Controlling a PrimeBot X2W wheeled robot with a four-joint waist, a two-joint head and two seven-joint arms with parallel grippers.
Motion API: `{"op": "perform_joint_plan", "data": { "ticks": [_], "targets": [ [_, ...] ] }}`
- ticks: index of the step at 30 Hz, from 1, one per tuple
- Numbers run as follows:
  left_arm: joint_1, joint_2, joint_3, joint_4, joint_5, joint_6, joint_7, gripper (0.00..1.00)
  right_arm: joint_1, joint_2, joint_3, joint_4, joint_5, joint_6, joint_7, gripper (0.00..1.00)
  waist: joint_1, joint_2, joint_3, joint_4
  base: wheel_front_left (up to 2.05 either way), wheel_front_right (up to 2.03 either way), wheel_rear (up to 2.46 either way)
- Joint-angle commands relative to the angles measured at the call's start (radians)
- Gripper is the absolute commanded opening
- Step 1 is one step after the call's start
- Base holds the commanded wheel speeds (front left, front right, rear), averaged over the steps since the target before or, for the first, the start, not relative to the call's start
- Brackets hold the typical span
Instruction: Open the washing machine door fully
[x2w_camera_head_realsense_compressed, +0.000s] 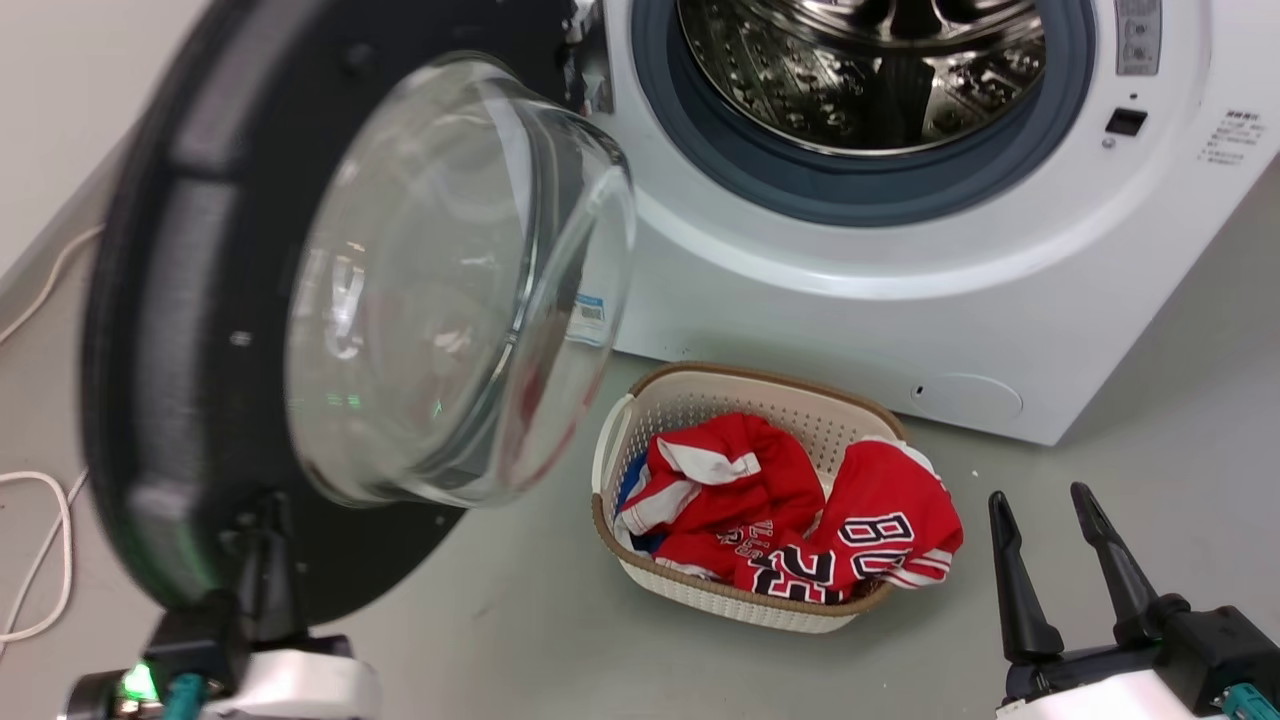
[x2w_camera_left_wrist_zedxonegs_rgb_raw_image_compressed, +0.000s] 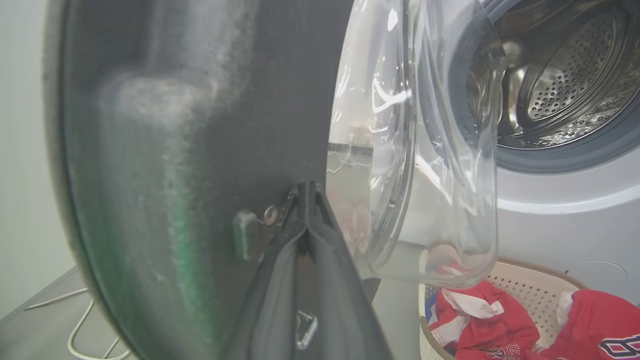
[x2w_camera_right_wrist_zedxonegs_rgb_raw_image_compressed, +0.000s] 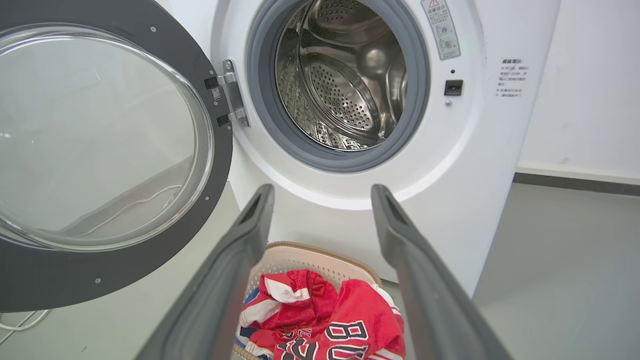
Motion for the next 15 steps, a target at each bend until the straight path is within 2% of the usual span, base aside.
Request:
{"op": "perform_joint_plan", "data": {
  "ticks": [1, 9, 15],
  "targets": [
    [-0.034, 0.010, 0.052, 0.028, -0.011, 0.004, -0.001, 0.00, -0.014, 0.003, -0.004, -0.003, -0.009, 0.000, -0.002, 1.00, -0.0001, -0.0001, 0.022, -0.011, 0.00, 0.00, 0.00],
    [-0.110, -0.009, 0.173, 0.061, -0.020, 0.017, -0.001, 0.00, -0.042, 0.003, -0.005, -0.008, -0.026, 0.000, -0.002, 1.00, -0.0001, -0.0001, 0.071, -0.033, 0.00, 0.00, 0.00],
    [-0.162, -0.012, 0.288, 0.095, -0.033, 0.007, -0.001, 0.00, -0.061, 0.003, -0.008, -0.013, -0.036, 0.000, -0.002, 1.00, -0.0001, -0.0001, 0.107, -0.048, 0.00, 0.00, 0.00]
  ]
}}
